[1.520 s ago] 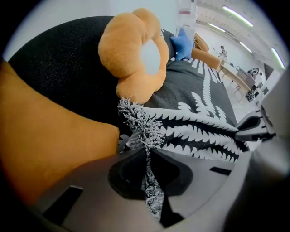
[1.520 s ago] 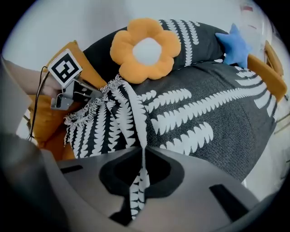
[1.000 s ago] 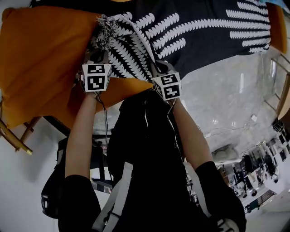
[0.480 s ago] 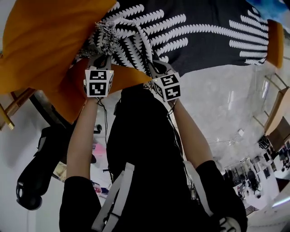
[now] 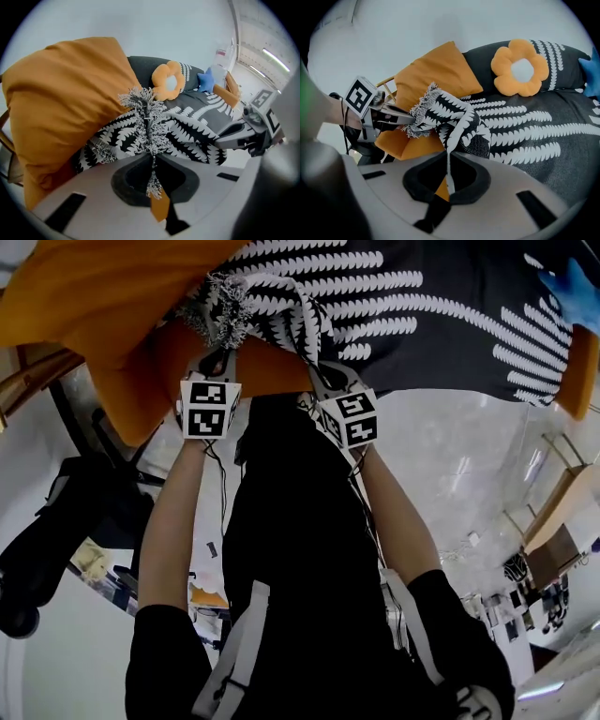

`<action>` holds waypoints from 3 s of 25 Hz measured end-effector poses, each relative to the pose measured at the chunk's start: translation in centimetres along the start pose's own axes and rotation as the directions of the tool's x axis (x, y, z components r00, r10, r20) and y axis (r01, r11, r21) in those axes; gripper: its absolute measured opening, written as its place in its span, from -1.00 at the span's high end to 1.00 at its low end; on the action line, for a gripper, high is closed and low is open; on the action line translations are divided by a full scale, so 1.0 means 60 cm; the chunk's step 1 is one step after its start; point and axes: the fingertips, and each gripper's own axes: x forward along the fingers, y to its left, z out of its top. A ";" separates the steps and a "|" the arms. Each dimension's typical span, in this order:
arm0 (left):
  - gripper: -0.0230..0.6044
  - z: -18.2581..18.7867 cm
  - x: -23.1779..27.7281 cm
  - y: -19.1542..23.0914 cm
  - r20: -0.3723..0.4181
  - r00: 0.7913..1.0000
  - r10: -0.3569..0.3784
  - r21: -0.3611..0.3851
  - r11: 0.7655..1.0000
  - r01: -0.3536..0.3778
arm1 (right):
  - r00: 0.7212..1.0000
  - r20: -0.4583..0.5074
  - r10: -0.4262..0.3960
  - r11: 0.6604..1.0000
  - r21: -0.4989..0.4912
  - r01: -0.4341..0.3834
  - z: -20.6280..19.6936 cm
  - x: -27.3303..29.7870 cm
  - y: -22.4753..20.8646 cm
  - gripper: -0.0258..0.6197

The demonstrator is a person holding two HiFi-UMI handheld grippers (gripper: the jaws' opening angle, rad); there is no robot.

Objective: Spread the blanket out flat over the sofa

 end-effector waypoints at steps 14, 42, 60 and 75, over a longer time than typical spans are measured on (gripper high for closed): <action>0.81 -0.203 -0.151 0.065 0.004 0.998 0.063 -0.044 0.997 -0.063 | 1.000 0.010 0.008 0.999 -0.033 -0.008 -0.091 0.035 0.177 0.86; 0.81 -0.151 -0.206 0.113 0.094 0.996 0.009 0.005 1.000 -0.010 | 0.987 0.025 -0.160 0.987 0.038 0.159 -0.088 -0.048 0.110 0.86; 0.83 -0.299 -0.199 0.104 -0.013 1.000 0.005 -0.114 0.993 -0.007 | 0.991 -0.101 -0.090 0.993 0.072 0.098 -0.221 -0.040 0.175 0.86; 0.06 -0.171 -0.018 -0.060 0.027 0.960 -0.280 -0.457 0.850 0.261 | 0.995 -0.060 -0.079 0.997 -0.017 0.078 -0.229 -0.037 0.174 0.86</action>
